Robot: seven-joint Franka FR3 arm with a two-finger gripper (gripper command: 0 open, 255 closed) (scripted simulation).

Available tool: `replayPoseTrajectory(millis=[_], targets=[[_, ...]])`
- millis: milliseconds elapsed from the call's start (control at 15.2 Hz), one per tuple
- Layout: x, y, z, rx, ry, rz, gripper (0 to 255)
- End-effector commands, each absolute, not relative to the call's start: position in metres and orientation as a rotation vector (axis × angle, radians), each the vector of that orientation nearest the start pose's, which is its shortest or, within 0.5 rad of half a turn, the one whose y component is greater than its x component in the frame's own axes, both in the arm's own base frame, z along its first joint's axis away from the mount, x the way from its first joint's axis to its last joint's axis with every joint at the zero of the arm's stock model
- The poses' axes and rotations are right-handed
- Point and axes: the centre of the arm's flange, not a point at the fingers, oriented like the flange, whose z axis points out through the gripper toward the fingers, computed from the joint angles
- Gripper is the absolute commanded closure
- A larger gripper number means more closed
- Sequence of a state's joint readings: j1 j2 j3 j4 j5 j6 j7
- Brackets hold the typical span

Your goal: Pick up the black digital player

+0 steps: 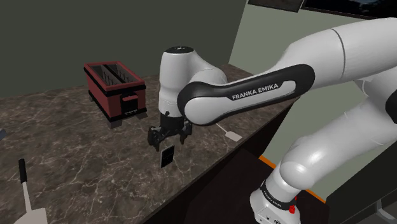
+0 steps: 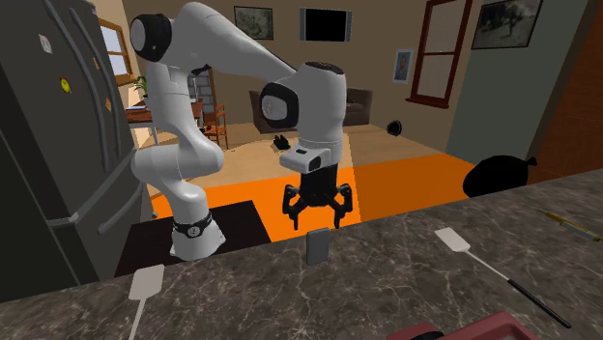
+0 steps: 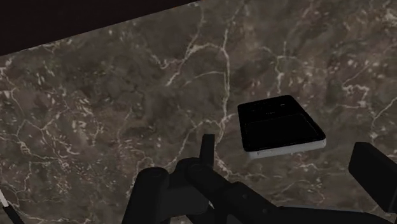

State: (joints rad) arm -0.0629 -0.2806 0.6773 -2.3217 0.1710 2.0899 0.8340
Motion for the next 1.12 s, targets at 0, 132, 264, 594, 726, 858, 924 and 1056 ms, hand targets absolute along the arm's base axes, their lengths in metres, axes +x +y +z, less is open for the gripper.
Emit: replayPoseTrajectory(millis=[0, 132, 264, 594, 726, 858, 924, 1056], targets=[[0.379, 0.289, 0.416, -3.120, 0.522, -0.025, 0], [0.379, 0.289, 0.405, -3.120, 0.522, -0.025, 0], [0.379, 0.289, 0.395, -3.120, 0.522, -0.025, 0], [0.378, 0.289, 0.387, -3.120, 0.522, -0.025, 255], [0.378, 0.289, 0.386, -3.120, 0.522, -0.025, 255], [0.378, 0.289, 0.386, -3.120, 0.522, -0.025, 255], [0.378, 0.289, 0.386, -3.120, 0.522, -0.025, 255], [0.378, 0.289, 0.386, -3.120, 0.522, -0.025, 255]])
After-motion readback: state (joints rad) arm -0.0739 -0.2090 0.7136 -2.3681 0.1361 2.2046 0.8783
